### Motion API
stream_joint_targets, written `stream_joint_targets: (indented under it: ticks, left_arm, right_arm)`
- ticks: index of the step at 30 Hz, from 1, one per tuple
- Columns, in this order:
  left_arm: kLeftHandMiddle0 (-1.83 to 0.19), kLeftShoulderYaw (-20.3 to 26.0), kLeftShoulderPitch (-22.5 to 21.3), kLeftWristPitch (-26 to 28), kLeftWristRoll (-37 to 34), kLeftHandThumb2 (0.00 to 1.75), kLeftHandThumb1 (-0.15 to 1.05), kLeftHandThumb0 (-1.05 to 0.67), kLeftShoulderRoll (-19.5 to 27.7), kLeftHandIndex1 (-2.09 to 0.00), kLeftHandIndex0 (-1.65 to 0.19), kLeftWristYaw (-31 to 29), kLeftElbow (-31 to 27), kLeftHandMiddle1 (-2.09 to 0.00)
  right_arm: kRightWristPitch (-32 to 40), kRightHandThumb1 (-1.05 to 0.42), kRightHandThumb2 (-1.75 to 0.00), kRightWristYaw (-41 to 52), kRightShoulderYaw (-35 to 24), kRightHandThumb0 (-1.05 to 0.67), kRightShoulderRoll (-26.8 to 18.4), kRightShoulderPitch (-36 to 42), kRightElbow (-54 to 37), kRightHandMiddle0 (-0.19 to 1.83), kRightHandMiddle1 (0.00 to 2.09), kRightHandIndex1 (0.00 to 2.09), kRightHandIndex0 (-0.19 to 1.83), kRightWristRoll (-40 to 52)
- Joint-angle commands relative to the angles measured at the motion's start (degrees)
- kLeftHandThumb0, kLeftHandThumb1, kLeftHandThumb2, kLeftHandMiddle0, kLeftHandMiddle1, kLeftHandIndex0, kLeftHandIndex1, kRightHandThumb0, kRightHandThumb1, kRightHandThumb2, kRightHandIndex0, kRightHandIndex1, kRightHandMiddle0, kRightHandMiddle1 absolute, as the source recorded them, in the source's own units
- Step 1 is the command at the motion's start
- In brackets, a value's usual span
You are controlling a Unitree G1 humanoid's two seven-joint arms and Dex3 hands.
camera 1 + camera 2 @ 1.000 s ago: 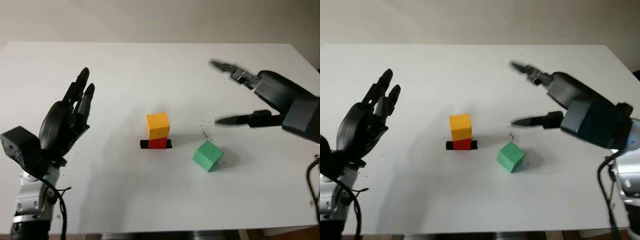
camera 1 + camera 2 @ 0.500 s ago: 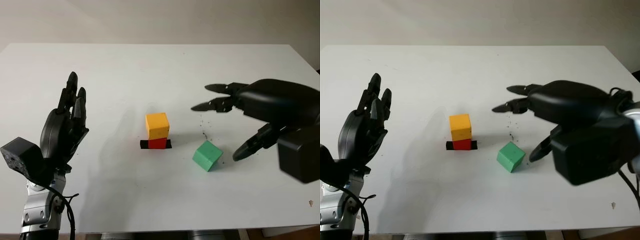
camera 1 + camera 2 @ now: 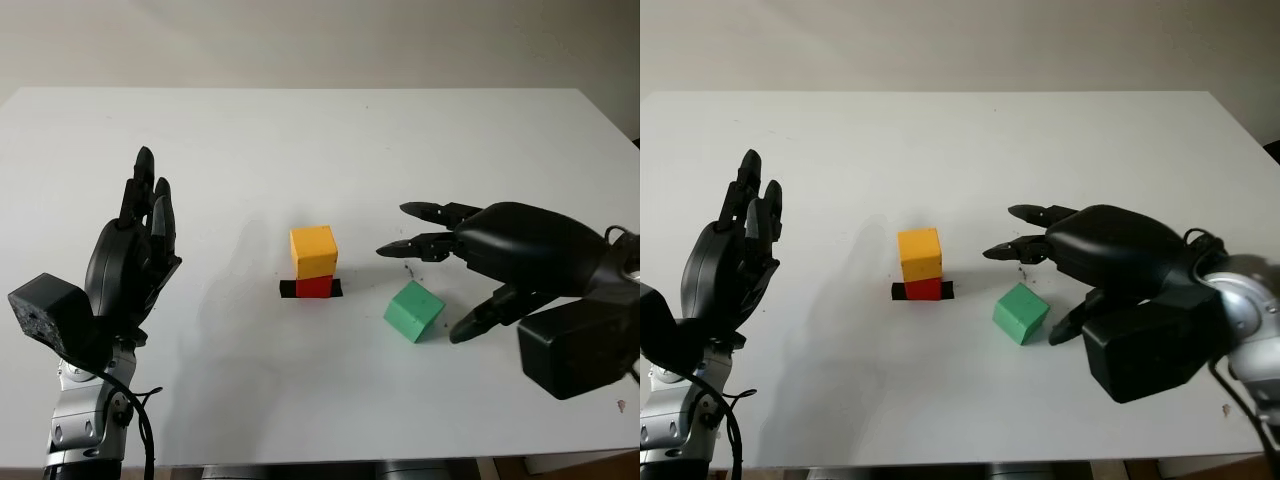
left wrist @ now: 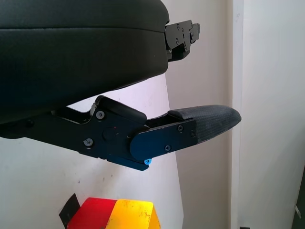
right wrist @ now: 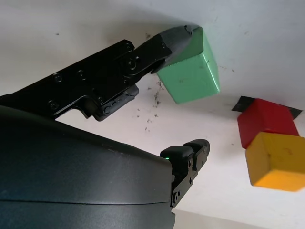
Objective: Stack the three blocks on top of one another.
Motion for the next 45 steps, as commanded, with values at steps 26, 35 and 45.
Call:
stream_joint_targets:
  ticks: [26,35,45]
  left_arm:
    - [0.19,-2.5,2.7,0.3,1.9,0.63,1.05,-0.7,-0.2,0.0,0.19,-0.7,-4.4,-0.01]
    - [0.19,-2.8,2.8,0.2,2.2,0.62,1.05,-0.69,-0.6,0.0,0.19,-0.4,-4.3,-0.02]
    - [0.19,-3.0,3.2,-1.7,3.2,0.61,1.05,-0.69,-0.8,-0.01,0.19,0.1,-3.9,-0.03]
  right_arm:
    - [-5.7,-0.86,-0.05,-4.7,0.6,-0.44,2.7,2.4,6.0,0.67,0.22,0.08,0.16,-0.6]
    - [-6.5,-0.89,-0.05,-5.2,0.3,-0.4,3.0,2.3,6.6,0.58,0.73,0.06,0.23,0.0]
    - [-9.2,-0.9,-0.06,-6.3,0.2,-0.3,2.9,1.6,8.4,0.58,1.06,0.07,0.3,0.2]
